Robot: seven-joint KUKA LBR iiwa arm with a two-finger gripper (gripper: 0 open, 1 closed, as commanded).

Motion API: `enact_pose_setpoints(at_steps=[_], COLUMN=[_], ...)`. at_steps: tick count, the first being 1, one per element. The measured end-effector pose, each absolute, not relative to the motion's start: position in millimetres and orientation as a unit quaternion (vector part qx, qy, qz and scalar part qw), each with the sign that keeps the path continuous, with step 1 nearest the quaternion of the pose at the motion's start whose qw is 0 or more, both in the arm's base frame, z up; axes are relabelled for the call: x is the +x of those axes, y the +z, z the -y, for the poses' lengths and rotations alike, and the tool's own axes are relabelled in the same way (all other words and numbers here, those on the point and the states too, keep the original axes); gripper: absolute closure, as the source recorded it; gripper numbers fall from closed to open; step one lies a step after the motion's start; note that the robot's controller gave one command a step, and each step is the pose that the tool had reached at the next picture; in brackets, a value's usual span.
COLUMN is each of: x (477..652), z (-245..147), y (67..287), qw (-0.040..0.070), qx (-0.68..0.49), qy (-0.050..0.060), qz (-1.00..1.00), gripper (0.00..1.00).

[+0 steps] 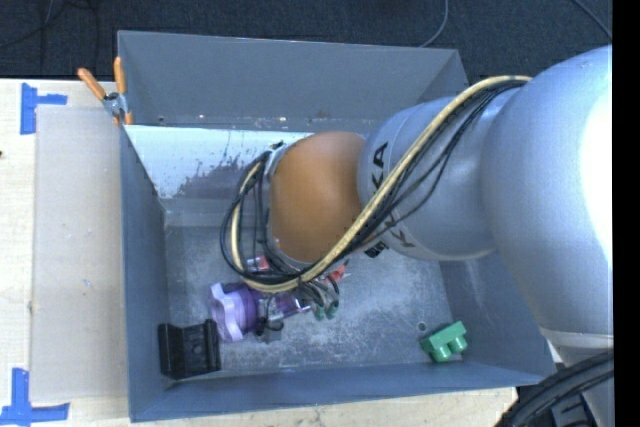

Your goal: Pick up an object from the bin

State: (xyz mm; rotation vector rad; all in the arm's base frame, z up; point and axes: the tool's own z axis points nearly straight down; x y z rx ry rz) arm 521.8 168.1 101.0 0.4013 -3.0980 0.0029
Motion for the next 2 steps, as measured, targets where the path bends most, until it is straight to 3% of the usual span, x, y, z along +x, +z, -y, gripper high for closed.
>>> enact_pose_setpoints(at_steps=[1, 2], x=[523.4, 538.8], z=[-169.9, -179.3], y=[103.4, 88.6], qw=[0.011, 0.010], qx=[0.131, 0.157], qy=[0.001, 0.001], qz=[0.991, 0.988], gripper=[1.00, 1.00])
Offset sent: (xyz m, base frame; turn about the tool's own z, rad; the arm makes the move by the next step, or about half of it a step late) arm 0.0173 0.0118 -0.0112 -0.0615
